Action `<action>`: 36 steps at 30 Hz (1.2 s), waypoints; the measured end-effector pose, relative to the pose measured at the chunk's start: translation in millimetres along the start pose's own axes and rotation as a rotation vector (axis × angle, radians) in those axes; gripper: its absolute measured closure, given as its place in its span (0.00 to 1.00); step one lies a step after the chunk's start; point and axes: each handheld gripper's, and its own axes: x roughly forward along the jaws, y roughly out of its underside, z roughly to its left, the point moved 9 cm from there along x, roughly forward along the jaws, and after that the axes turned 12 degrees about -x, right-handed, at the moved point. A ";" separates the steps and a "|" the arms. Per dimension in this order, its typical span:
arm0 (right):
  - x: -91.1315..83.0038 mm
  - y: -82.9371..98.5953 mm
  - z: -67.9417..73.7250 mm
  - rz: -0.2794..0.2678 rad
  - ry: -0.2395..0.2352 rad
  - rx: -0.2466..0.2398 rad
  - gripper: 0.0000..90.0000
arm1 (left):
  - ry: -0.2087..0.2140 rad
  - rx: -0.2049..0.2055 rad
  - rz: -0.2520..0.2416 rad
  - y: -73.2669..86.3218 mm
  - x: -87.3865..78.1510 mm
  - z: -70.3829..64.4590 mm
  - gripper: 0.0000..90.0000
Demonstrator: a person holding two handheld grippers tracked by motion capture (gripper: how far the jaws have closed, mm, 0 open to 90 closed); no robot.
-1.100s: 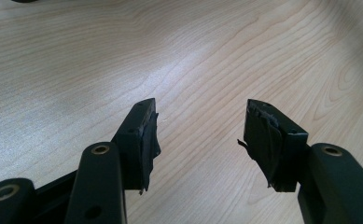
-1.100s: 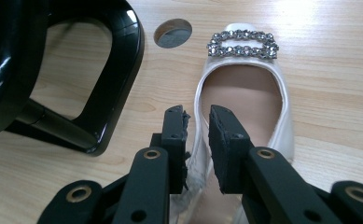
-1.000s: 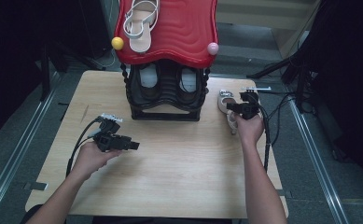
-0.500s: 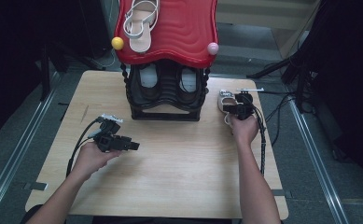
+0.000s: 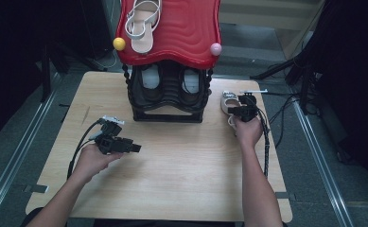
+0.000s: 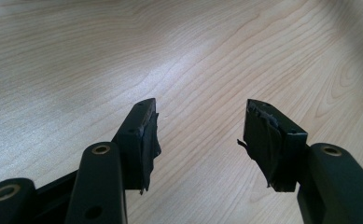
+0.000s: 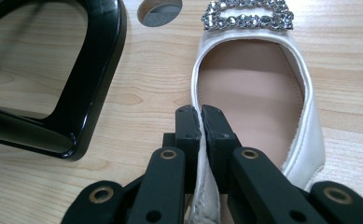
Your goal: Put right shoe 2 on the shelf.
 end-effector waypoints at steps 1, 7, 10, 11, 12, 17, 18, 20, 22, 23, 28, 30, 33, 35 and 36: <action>-0.1 0.0 0.0 0.000 -0.001 -0.001 0.97 | 0.003 -0.004 -0.002 0.0 -0.4 -0.1 0.50; -2.7 -0.4 0.0 0.011 0.009 -0.026 0.98 | 0.002 -0.010 -0.003 -0.1 -0.3 0.8 0.50; -6.7 -1.9 -2.3 0.002 0.016 -0.025 0.98 | 0.002 -0.008 -0.003 0.0 -0.3 0.4 0.50; -8.5 -2.5 -2.6 -0.001 0.013 -0.026 0.98 | 0.002 -0.007 -0.001 0.2 -0.2 0.3 0.50; -10.3 -4.5 -4.2 -0.015 0.021 -0.041 0.98 | 0.002 -0.005 0.000 0.3 0.0 0.3 0.50; -18.0 -7.6 -3.1 -0.026 0.005 -0.041 0.98 | 0.004 -0.006 0.002 0.5 0.9 -0.5 0.50; -19.3 -7.8 -3.1 -0.026 0.004 -0.035 0.98 | 0.004 -0.006 0.003 0.5 0.9 -0.5 0.50; -20.6 -8.5 -4.1 -0.033 0.006 -0.039 0.98 | 0.004 -0.006 0.004 0.6 1.0 -0.4 0.50; -22.3 -9.2 -4.6 -0.033 0.007 -0.038 0.98 | 0.004 -0.006 0.004 0.5 1.1 -0.2 0.50; -23.4 -9.7 -4.5 -0.034 0.003 -0.034 0.98 | 0.004 -0.007 0.004 0.5 1.1 -0.1 0.50; -28.9 -15.6 -1.3 -0.012 -0.012 -0.042 0.98 | 0.007 -0.010 0.005 0.4 1.2 0.0 0.50; -31.2 -19.4 1.6 -0.020 -0.030 -0.035 0.98 | 0.008 -0.012 0.002 0.2 0.8 0.1 0.50; -34.6 -24.4 5.6 -0.030 -0.044 -0.037 0.98 | 0.009 -0.015 0.001 0.1 0.6 0.2 0.50; -37.5 -28.1 8.1 -0.036 -0.053 -0.033 0.98 | 0.010 -0.015 0.001 0.2 0.6 0.3 0.50; -39.4 -30.1 9.1 -0.040 -0.059 -0.030 0.98 | 0.010 -0.015 0.001 0.2 0.6 0.3 0.50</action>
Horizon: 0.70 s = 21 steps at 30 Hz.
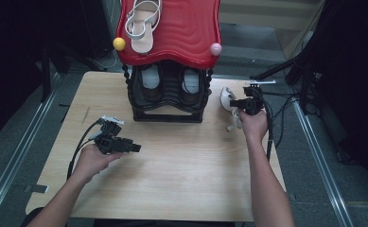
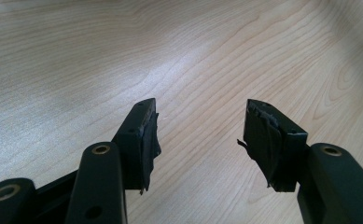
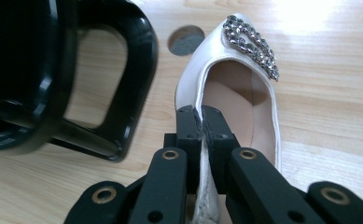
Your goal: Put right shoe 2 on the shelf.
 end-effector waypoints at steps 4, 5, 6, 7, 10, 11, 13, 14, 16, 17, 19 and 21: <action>-7.9 -9.7 4.9 -0.021 -0.024 0.002 0.98 | 0.000 0.000 0.000 -0.1 0.0 0.0 0.50; -9.6 -11.8 5.2 -0.033 -0.027 0.009 0.98 | 0.000 0.000 -0.001 -0.1 0.0 -0.1 0.50; -11.0 -13.5 5.7 -0.038 -0.035 0.015 0.98 | 0.001 0.000 0.000 -0.1 0.1 -0.1 0.50; -12.4 -15.3 6.1 -0.035 -0.042 0.021 0.98 | 0.000 0.002 -0.001 -0.2 0.0 0.0 0.50; -17.2 -21.7 8.1 -0.036 -0.043 0.016 0.98 | 0.001 -0.003 -0.004 -0.6 -0.6 -0.2 0.50; -20.2 -25.0 9.0 -0.040 -0.043 0.014 0.98 | 0.002 -0.005 -0.006 -0.7 -0.7 -0.2 0.50; -24.6 -30.3 10.6 -0.051 -0.048 0.013 0.98 | 0.003 -0.007 -0.006 -0.8 -1.0 0.0 0.50; -27.3 -33.5 11.5 -0.055 -0.051 0.012 0.98 | 0.002 -0.007 -0.007 -0.9 -1.0 0.0 0.50; -33.2 -39.9 13.7 -0.060 -0.053 0.009 0.98 | 0.001 -0.004 -0.004 -0.7 -1.3 0.2 0.50; -36.0 -43.6 14.4 -0.071 -0.054 0.006 0.98 | 0.001 -0.004 -0.005 -0.7 -1.2 0.0 0.50; -42.3 -50.8 16.7 -0.082 -0.058 0.006 0.98 | -0.001 -0.004 -0.005 -0.6 -1.0 -0.1 0.50; -47.8 -57.5 18.0 -0.094 -0.063 0.005 0.98 | -0.002 -0.001 -0.004 -0.5 -1.0 0.1 0.50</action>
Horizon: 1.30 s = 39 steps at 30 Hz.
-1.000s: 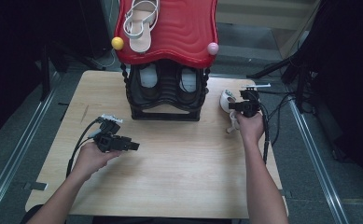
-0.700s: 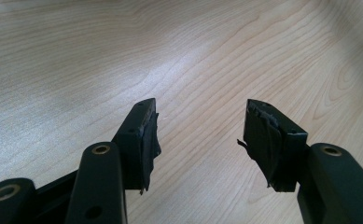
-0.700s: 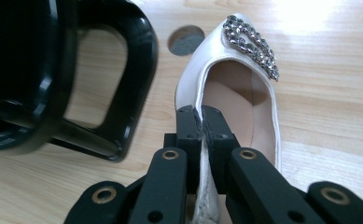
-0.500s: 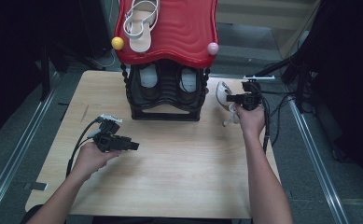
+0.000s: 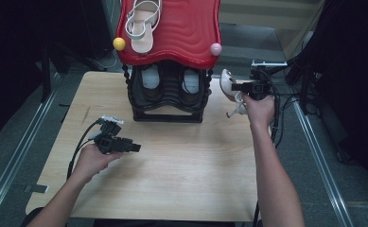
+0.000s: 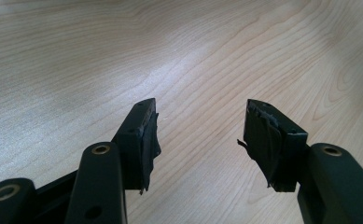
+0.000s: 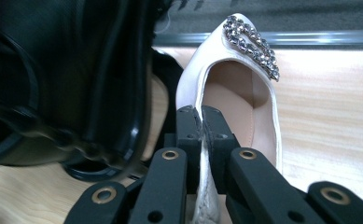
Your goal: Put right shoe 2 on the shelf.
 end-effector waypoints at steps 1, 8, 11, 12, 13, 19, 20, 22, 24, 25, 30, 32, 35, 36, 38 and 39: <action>-3.8 -5.1 1.5 -0.005 -0.004 0.003 0.98 | 0.000 -0.001 -0.001 -0.1 -0.1 0.0 0.50; -25.9 -37.7 10.9 -0.045 -0.012 -0.013 0.98 | -0.001 0.003 -0.002 -0.1 -0.1 0.2 0.50; -36.0 -52.8 16.1 -0.065 -0.015 -0.024 0.98 | -0.001 0.001 -0.005 -0.2 0.1 -0.4 0.50; -39.0 -57.7 18.6 -0.068 -0.017 -0.025 0.98 | -0.002 0.001 -0.004 -0.1 0.3 -0.4 0.50; -42.1 -62.8 20.8 -0.073 -0.019 -0.029 0.98 | -0.002 0.001 -0.003 -0.1 0.6 -0.3 0.50; -59.8 -92.6 30.5 -0.107 -0.030 -0.033 0.98 | -0.002 0.002 0.000 0.1 0.1 -0.5 0.50; -62.8 -97.4 31.4 -0.114 -0.031 -0.035 0.98 | -0.002 0.003 0.000 0.2 0.1 -0.5 0.50; -69.1 -106.3 33.5 -0.123 -0.027 -0.033 0.98 | 0.000 0.003 0.005 0.7 0.0 -0.9 0.50; -75.8 -115.2 36.2 -0.130 -0.021 -0.038 0.98 | 0.002 0.002 0.003 0.7 0.3 -1.5 0.50; -79.6 -119.9 37.8 -0.134 -0.017 -0.041 0.98 | 0.003 0.002 0.004 0.8 0.3 -1.8 0.50; -100.3 -145.8 47.5 -0.168 -0.006 -0.060 0.98 | 0.007 0.006 0.010 1.3 0.2 -2.3 0.50; -107.5 -156.4 51.5 -0.176 0.004 -0.075 0.98 | 0.004 0.010 0.002 0.7 0.3 -2.3 0.50; -116.0 -171.7 59.3 -0.193 0.002 -0.075 0.98 | 0.009 0.011 0.003 0.7 0.5 -3.3 0.50; -119.3 -178.3 63.5 -0.202 0.001 -0.078 0.98 | 0.006 0.014 0.005 1.0 0.7 -3.2 0.50; -123.6 -187.3 71.1 -0.215 -0.006 -0.086 0.98 | 0.005 0.019 0.009 1.4 1.1 -3.5 0.50; -126.0 -192.2 76.0 -0.220 -0.009 -0.094 0.98 | 0.005 0.020 0.007 1.3 1.3 -3.6 0.50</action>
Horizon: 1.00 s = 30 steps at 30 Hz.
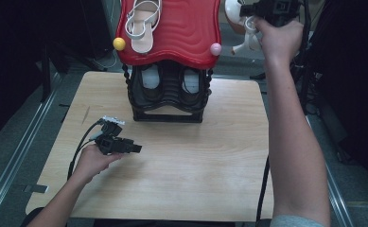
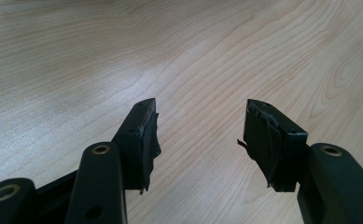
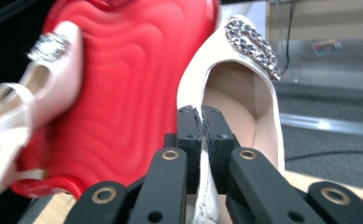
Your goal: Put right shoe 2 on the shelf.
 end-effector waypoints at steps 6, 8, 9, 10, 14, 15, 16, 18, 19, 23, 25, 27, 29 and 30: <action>0.8 -27.2 29.0 -0.031 -0.023 -0.044 0.98 | 0.001 0.001 -0.002 0.1 -0.7 -0.1 0.50; 6.1 -32.8 39.2 -0.035 -0.032 -0.061 0.98 | 0.004 0.000 -0.006 -0.2 -1.7 -0.9 0.50; 10.7 -35.2 45.8 -0.037 -0.039 -0.068 0.98 | 0.004 0.001 -0.008 -0.4 -2.0 -0.8 0.50; 13.9 -36.3 49.7 -0.037 -0.042 -0.075 0.98 | 0.005 0.002 -0.008 -0.4 -2.4 -1.0 0.50; 32.0 -37.9 67.4 -0.040 -0.061 -0.099 0.98 | 0.004 0.003 -0.005 0.4 -2.4 0.3 0.50; 36.7 -37.2 70.8 -0.037 -0.062 -0.110 0.98 | 0.005 0.001 -0.004 0.8 -2.6 0.2 0.50; 41.0 -36.2 73.3 -0.032 -0.054 -0.124 0.98 | 0.005 0.003 -0.004 0.9 -3.0 0.5 0.50; 48.8 -34.2 78.3 -0.031 -0.036 -0.154 0.98 | 0.008 0.001 -0.006 0.9 -3.9 0.2 0.50; 51.6 -33.5 81.4 -0.036 -0.036 -0.157 0.98 | 0.008 0.003 -0.007 1.0 -4.4 0.2 0.50; 61.2 -27.2 94.5 -0.027 -0.027 -0.208 0.98 | 0.003 0.005 -0.005 1.4 -4.0 0.2 0.50; 66.3 -22.7 100.4 -0.022 -0.020 -0.237 0.98 | 0.006 0.003 -0.007 1.4 -3.5 -0.7 0.50; 71.5 -17.9 104.4 -0.019 -0.018 -0.250 0.98 | 0.005 0.008 -0.005 1.5 -3.4 -0.8 0.50; 76.5 -13.4 106.5 -0.020 -0.022 -0.254 0.98 | 0.006 0.006 -0.004 1.6 -3.5 -0.8 0.50; 79.0 -10.9 107.5 -0.021 -0.025 -0.252 0.98 | 0.007 0.004 -0.006 1.4 -3.3 -0.8 0.50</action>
